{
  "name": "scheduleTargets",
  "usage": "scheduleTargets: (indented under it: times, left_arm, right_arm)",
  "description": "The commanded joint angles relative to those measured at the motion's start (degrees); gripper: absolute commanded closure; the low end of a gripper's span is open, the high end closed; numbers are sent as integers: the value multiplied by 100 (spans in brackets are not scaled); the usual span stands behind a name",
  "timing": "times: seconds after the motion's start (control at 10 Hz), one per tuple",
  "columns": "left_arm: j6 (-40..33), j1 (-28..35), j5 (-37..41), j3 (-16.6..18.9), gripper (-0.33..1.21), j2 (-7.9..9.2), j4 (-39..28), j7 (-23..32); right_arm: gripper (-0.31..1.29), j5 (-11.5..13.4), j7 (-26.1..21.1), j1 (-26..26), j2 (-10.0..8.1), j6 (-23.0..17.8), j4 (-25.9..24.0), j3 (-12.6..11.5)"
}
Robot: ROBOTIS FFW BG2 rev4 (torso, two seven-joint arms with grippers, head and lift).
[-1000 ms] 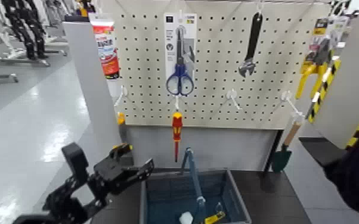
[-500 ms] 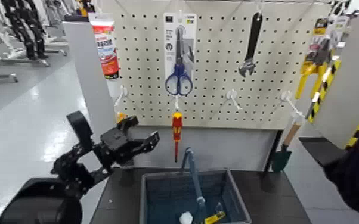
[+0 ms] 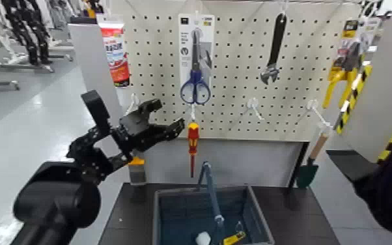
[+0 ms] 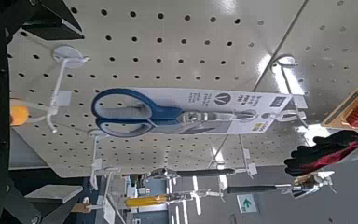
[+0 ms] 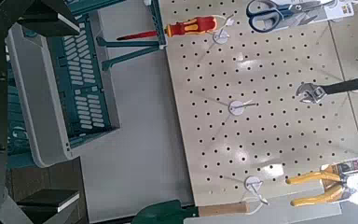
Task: Put the blue scissors into the crate.
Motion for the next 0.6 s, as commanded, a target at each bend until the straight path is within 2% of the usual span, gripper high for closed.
scheduleTargets:
  times: [0.1, 0.6]
  left_arm:
    - [-107, -427, -58, -109, 14, -4, 166, -19]
    - [-362, -1245, -172, -337, 14, -127, 826, -309]
  right_arm:
    - [8, 0, 0, -11, -9, 0, -9, 13]
    - [8, -9, 0, -38, -18, -9, -9, 48]
